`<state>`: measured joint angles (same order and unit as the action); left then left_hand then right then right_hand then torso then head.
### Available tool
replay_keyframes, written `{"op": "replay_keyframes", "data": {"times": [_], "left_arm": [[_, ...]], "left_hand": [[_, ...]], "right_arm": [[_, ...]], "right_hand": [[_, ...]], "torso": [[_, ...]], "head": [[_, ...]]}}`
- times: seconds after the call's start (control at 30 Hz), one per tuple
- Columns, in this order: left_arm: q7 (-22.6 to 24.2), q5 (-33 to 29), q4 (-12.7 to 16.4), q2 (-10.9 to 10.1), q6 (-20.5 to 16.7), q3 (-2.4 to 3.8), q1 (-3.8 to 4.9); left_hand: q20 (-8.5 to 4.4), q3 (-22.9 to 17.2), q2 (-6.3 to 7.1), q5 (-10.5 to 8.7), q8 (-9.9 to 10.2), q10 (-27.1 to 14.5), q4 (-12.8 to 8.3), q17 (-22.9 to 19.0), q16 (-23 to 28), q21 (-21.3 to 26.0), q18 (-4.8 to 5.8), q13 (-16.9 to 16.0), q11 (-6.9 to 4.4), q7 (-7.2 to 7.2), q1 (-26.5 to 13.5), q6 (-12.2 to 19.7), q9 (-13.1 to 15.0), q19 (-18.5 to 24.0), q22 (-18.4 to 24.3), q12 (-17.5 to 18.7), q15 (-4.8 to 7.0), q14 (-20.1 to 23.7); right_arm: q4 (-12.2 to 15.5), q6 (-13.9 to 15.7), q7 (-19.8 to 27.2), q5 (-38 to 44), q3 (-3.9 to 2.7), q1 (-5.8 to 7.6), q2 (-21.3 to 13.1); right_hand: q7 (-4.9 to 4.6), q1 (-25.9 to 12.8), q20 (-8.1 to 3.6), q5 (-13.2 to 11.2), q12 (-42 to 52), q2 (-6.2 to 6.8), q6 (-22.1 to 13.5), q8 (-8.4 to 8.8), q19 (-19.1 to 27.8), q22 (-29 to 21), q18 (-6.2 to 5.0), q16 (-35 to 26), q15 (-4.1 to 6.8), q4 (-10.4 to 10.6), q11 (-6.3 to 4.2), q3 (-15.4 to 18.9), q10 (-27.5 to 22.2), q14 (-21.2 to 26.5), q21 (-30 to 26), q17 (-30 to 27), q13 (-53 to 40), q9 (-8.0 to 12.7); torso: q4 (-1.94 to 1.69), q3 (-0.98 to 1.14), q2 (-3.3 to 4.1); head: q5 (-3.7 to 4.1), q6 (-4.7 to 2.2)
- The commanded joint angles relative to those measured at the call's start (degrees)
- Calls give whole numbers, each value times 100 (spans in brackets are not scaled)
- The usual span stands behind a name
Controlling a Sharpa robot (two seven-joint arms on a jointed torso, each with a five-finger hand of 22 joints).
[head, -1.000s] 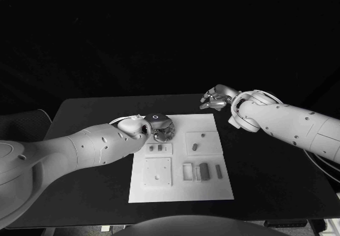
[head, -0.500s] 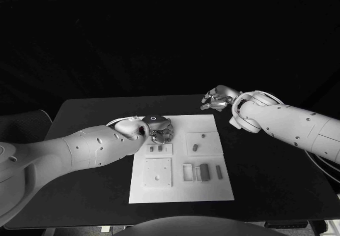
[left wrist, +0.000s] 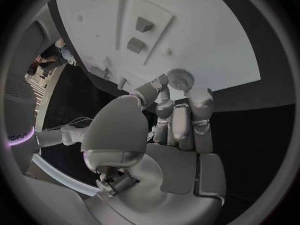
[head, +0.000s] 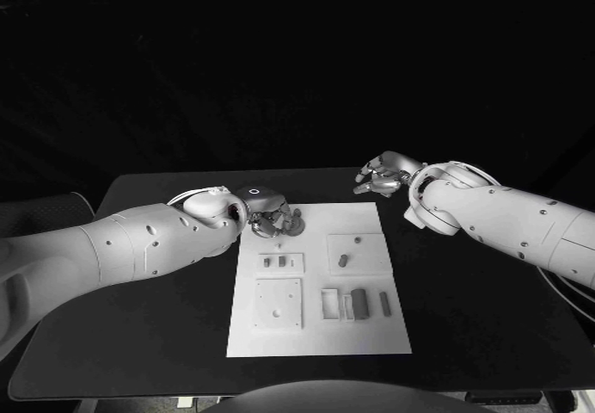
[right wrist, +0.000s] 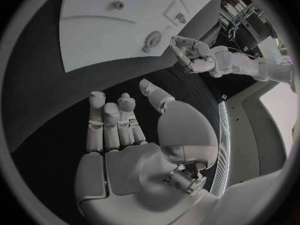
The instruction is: Assemble the parts on the task board
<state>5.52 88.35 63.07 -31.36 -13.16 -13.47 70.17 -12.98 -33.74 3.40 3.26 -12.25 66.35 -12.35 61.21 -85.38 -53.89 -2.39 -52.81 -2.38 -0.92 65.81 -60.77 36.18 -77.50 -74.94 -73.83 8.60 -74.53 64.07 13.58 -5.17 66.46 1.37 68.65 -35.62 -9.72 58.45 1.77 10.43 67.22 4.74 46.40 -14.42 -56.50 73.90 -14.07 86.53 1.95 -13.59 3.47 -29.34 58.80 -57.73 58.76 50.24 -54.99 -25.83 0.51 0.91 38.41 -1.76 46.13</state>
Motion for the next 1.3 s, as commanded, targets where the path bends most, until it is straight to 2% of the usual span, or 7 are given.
{"op": "replay_keyframes", "data": {"times": [0.03, 0.17, 0.4, 1.0, 1.3], "left_arm": [[-79, -97, 35, -26, 315, -1, 2], [-101, -97, 6, -33, 605, -2, 2], [-120, -92, -8, -64, 877, -4, 2], [-83, -35, -108, -22, 743, -5, -7], [-76, 6, -107, -26, 812, -5, -7]], "left_hand": [[5, -35, 13, -19, -18, 43, 5, 7, 19, -24, -554, -6, -16, -297, -56, -315, 98, -16, -78, 32, -3, -43], [6, -39, 12, -18, -20, 44, 5, 7, 21, -24, -553, -7, -16, -296, -60, -316, 101, -14, -79, 33, -4, -41], [8, -44, 13, -20, -22, 43, 5, 0, 26, -24, -549, -9, -15, -297, -71, -313, 106, -8, -80, 37, -5, -32], [10, -59, 12, -16, -25, 41, -2, 2, 33, -24, -543, -15, -14, -297, -78, -306, 115, 3, -82, 44, -7, -23], [10, -66, 13, -13, -24, 42, -5, 13, 33, -24, -541, -17, -13, -299, -79, -299, 117, 5, -82, 45, -7, -26]], "right_arm": [[8, -72, 29, 50, -2, -1, -2], [4, -72, 29, 50, -2, -1, -4], [7, -72, 26, 50, -2, -1, -3], [7, -72, 28, 51, -2, -1, 3], [2, -76, 26, 51, -2, -1, -7]], "right_hand": [[-43, -46, -47, 0, 29, 15, -10, 13, 1, -7, -93, 18, 31, 26, 20, 5, -33, 0, 18, -8, 9, 2], [-43, -46, -48, 1, 29, 15, -10, 13, 1, -8, -93, 18, 31, 27, 20, 5, -34, 0, 18, -8, 9, 2], [-43, -46, -48, 1, 30, 16, -10, 13, 1, -8, -93, 18, 31, 28, 20, 4, -34, 0, 18, -9, 10, 2], [-43, -45, -50, 1, 32, 16, -11, 14, 2, -8, -93, 19, 31, 32, 20, 2, -35, 1, 18, -10, 11, 2], [-43, -45, -50, 1, 33, 15, -12, 13, 2, -9, -93, 19, 31, 34, 20, 1, -36, 1, 18, -10, 12, 2]], "torso": [[0, -5, 3], [8, -13, 10], [11, -6, 9], [20, -3, 11], [19, 0, 10]], "head": [[-4, 0], [-6, 14], [-13, 17], [-9, 14], [2, 34]]}}
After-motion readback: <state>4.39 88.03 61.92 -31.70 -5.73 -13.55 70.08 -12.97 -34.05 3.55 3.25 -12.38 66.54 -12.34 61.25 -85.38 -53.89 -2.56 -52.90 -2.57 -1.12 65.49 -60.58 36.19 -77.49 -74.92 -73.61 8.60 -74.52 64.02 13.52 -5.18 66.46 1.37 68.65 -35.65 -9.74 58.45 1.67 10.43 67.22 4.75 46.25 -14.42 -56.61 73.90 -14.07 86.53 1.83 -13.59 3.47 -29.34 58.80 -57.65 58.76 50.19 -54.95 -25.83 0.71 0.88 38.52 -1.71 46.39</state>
